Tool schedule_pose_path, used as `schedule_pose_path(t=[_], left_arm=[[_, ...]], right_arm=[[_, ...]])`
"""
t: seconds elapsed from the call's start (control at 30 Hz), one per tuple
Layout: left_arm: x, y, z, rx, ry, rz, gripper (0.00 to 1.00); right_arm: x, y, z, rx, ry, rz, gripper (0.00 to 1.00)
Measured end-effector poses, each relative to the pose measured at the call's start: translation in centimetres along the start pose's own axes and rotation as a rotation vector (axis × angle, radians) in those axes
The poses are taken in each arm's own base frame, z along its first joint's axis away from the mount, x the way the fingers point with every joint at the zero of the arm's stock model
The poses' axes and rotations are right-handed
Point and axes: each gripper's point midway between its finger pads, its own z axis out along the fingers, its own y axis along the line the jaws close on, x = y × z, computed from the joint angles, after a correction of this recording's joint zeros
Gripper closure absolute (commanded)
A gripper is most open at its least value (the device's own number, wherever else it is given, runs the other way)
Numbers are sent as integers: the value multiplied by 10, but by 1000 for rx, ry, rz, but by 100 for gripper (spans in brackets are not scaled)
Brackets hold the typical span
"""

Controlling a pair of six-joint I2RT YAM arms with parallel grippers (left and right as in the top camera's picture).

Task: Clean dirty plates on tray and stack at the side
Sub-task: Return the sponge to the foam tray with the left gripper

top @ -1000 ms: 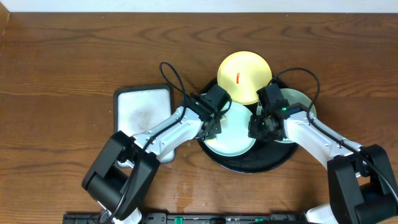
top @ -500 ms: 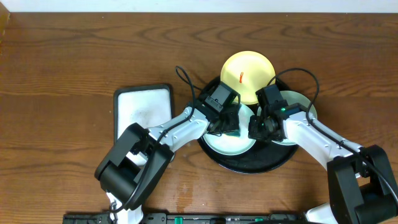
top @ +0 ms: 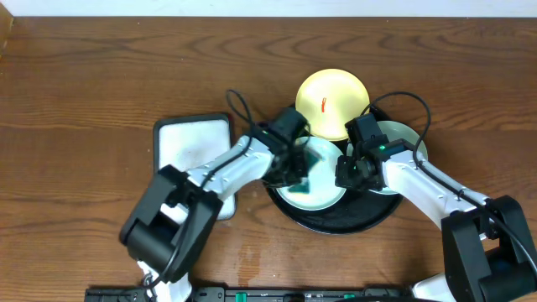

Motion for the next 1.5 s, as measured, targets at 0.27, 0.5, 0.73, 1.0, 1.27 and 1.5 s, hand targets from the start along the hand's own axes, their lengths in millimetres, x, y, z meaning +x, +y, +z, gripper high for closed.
schedule_pose_path(t=[0.27,0.5,0.73,1.0,1.27,1.5], left_arm=[[-23,37,-36,-154,-156,-4,93],[-29,42,-73,-180,-255,15,93],[-1,49,-128,-171,-269,39,92],[4,156,-188,-468,-345,-141,92],[-3,215,-141,-458,-341,-258,50],[-1,209,-135,-369,-310,-247,33]], right_arm=[[1,0,0,0,3,0,99],[1,0,0,1,3,0,99],[1,0,0,2,7,0,99],[1,0,-1,3,8,-69,99],[1,0,-1,3,8,-93,99],[8,-3,-5,10,30,-121,99]])
